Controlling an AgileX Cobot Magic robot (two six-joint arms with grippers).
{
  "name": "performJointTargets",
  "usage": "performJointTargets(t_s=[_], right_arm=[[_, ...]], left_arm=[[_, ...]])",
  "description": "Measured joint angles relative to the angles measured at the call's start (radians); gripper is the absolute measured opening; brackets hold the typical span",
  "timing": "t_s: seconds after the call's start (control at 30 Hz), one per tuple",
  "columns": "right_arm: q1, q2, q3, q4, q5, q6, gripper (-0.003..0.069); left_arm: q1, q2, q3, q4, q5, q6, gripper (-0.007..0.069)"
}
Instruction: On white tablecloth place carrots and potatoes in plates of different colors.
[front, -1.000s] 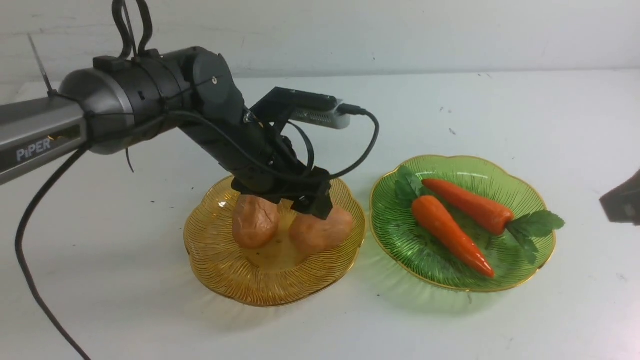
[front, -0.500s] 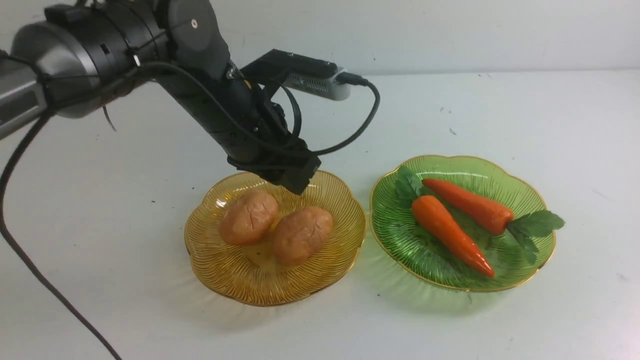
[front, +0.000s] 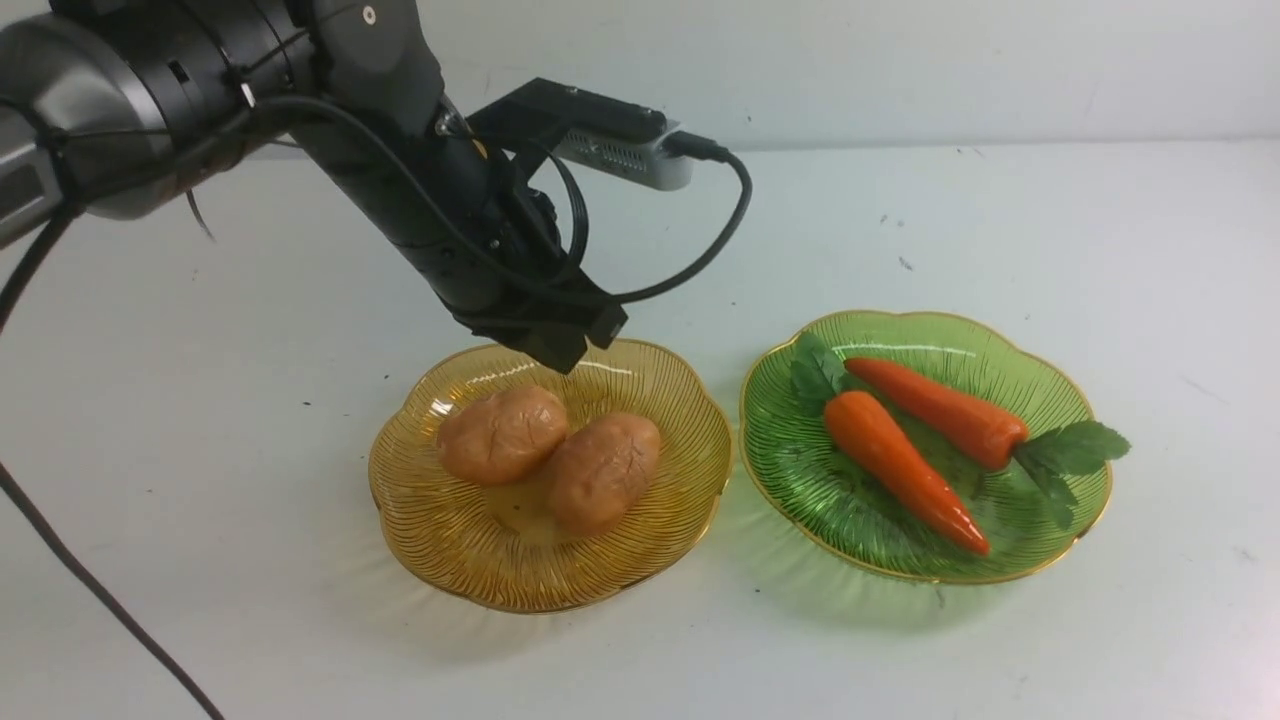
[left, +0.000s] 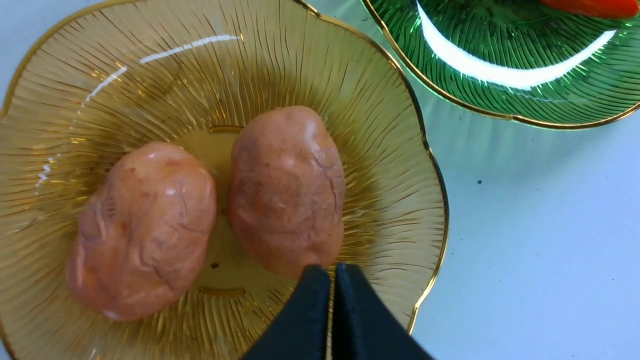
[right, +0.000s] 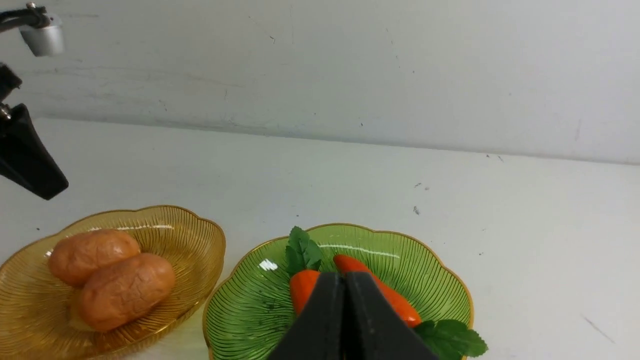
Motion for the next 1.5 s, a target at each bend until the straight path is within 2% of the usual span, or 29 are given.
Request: performJointTargets(t_s=[0.13,0.5,0.63,0.8,1.07,1.27,1.5], right_arm=[[0.000,0.000,0.000,0.001,-0.004,-0.062,-0.0015],[0.000,-0.004,0.019,0.005,0.018,-0.068,-0.0015],[-0.017,-0.113,0.150,-0.042,-0.024,-0.068,-0.0015],[-0.114,-0.299,0.356,-0.062,-0.023,-0.068,-0.0015],[-0.158,-0.351,0.429,-0.187,-0.023,-0.068,-0.0015],[-0.158,-0.351,0.430,-0.216,-0.022,-0.069,-0.0015],[-0.158,-0.351,0.430,-0.216,-0.021,-0.049,-0.0015]], left_arm=[[0.000,0.000,0.000,0.003,0.000,0.000,-0.0003],[0.000,0.000,-0.001,0.023,0.008,0.001,-0.0003],[0.003,-0.023,-0.018,0.042,0.049,0.002,-0.0003],[0.004,-0.093,-0.028,0.124,0.121,-0.004,-0.0003],[0.005,-0.321,-0.028,0.385,0.160,-0.174,-0.0003],[0.005,-0.544,0.051,0.392,0.162,-0.222,-0.0003],[0.005,-0.784,0.283,0.422,0.165,-0.310,-0.0003]])
